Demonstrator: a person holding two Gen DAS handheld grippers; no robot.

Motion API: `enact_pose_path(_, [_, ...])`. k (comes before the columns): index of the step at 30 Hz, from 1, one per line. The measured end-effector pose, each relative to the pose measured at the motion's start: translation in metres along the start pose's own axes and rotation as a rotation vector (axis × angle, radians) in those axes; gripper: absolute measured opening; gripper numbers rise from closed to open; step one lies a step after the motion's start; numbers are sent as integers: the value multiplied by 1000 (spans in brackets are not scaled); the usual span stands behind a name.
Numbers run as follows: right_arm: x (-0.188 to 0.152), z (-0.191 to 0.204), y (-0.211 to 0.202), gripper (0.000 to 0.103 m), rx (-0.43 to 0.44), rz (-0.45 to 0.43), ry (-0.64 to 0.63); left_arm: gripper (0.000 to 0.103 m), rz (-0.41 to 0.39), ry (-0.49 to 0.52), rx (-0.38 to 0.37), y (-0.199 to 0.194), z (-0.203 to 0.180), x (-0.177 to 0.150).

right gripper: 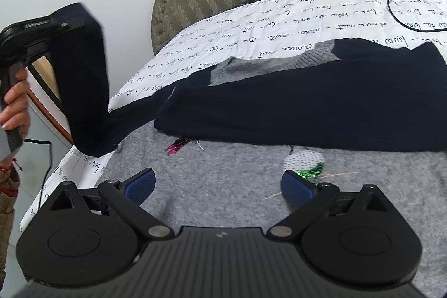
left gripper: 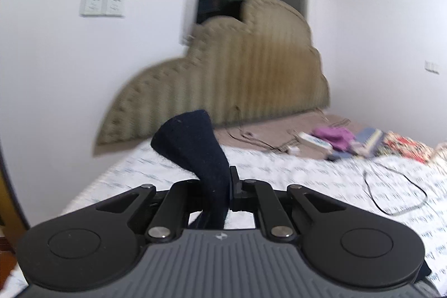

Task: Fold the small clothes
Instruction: 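Fold the held sleeve across the sweater over the first sleeve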

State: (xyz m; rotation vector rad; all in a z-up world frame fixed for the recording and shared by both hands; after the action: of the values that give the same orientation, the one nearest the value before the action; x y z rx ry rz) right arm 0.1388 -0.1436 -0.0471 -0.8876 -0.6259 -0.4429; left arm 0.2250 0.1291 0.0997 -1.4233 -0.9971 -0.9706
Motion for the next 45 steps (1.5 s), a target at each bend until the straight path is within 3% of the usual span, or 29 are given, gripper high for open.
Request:
enact_pose_path(13, [0,-28,-21,98,-27,-48,61,9,103,89,-78,43,-84,-44])
enact_pose_path(24, [-5,-43,-38,98,-73,-89,71,9,227,105,-81,65,-101,-83])
enact_pose_path(45, [-22,-75,-74,98,-108,-145,140,9,218,242,-169,49,-192,-91])
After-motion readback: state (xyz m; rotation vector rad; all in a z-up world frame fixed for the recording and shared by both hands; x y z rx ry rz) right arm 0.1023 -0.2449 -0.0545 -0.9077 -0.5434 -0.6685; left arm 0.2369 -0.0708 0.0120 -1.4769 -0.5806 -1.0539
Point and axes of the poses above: each gripper's, at about its wrist camera, not at the fingertips, and y roughly the way its jaws point, z to its left, x to its top, the point moved 8 cm from there along y, roughly the way its jaws point, and after that the axes turned 1 degree about x, right-handed, at the moved point
